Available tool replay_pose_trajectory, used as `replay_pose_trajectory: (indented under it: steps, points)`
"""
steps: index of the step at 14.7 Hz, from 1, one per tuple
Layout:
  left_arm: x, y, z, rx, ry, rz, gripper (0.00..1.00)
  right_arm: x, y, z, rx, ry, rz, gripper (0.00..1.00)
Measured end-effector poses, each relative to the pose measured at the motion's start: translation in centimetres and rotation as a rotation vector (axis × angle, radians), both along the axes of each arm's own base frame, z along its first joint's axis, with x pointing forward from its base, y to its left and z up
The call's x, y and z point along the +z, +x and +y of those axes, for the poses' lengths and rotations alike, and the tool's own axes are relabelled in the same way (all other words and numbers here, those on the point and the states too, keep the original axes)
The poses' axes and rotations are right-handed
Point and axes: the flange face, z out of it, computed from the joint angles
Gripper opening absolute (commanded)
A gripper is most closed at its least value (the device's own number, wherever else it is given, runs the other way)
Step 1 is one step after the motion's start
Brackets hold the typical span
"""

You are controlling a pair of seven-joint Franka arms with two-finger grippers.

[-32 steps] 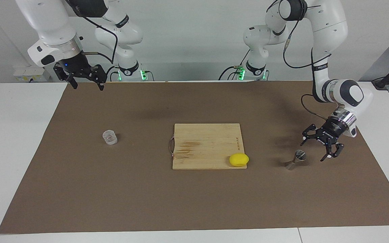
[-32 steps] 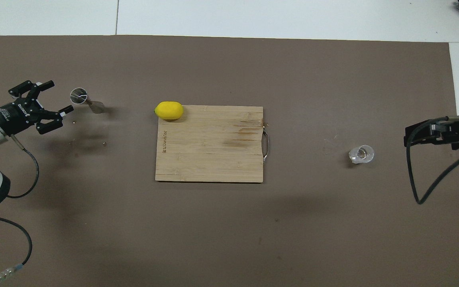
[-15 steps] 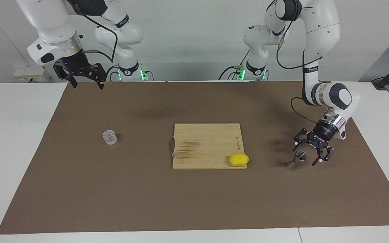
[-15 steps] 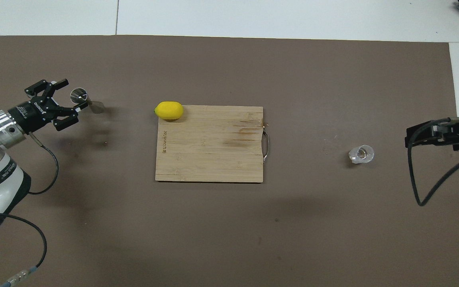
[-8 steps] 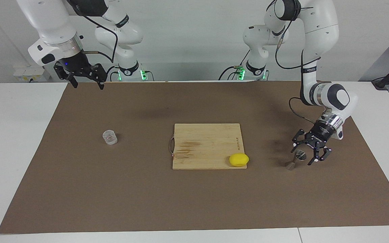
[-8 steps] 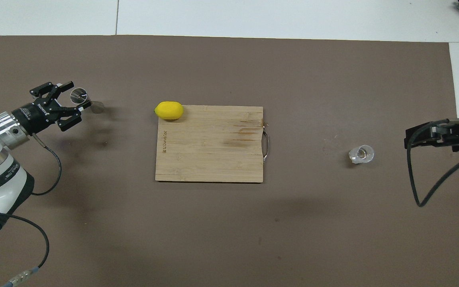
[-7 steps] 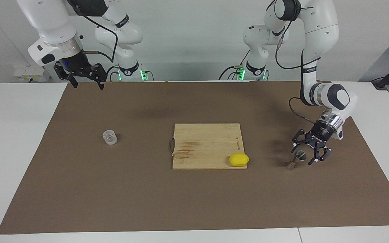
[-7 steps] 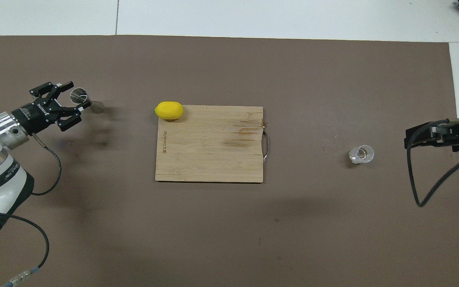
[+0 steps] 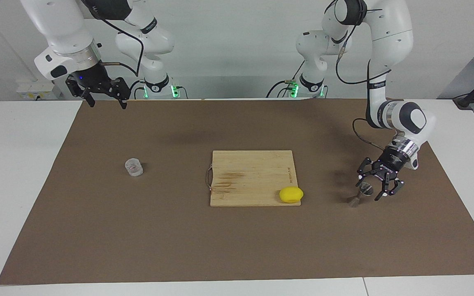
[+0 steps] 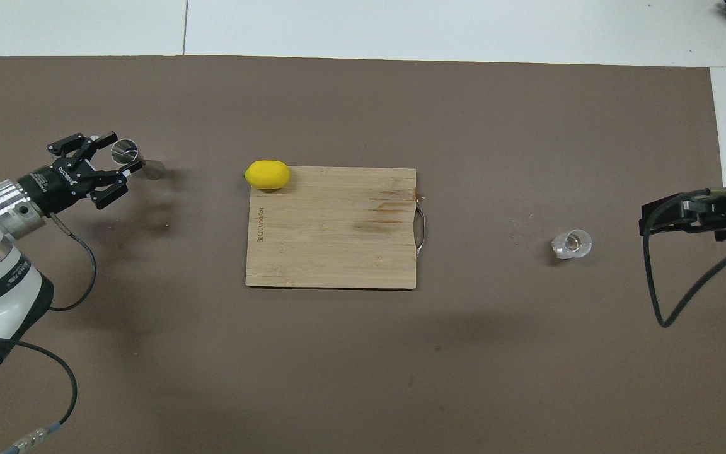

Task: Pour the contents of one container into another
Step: 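Close the left gripper around the small metal cup, then carry the metal cup onto the board while the right gripper reaches out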

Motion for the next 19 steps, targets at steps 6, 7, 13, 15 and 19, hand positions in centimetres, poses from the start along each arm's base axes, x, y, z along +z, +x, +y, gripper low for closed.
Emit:
replay_pose_trajectory:
  steps: [6, 7, 13, 15, 19]
  points:
    - [0.0, 0.0, 0.0, 0.002, -0.002, 0.002, 0.00, -0.1, 0.0, 0.0, -0.001, 0.000, 0.003, 1.00]
    - [0.0, 0.0, 0.0, 0.004, -0.007, 0.008, 0.00, -0.1, 0.0, 0.0, -0.001, 0.000, 0.002, 1.00]
    - [0.9, 0.5, -0.5, -0.004, -0.028, 0.002, 0.00, -0.4, 1.0, -0.3, -0.011, 0.000, -0.012, 1.00]
    - [2.5, 1.4, -1.7, -0.049, -0.054, -0.036, 0.00, -0.6, 1.6, -0.6, -0.065, -0.001, -0.016, 1.00]
    - [5.2, 3.1, -7.9, -0.183, -0.113, -0.098, 0.00, -2.2, 2.7, -0.3, -0.267, 0.054, 0.010, 1.00]
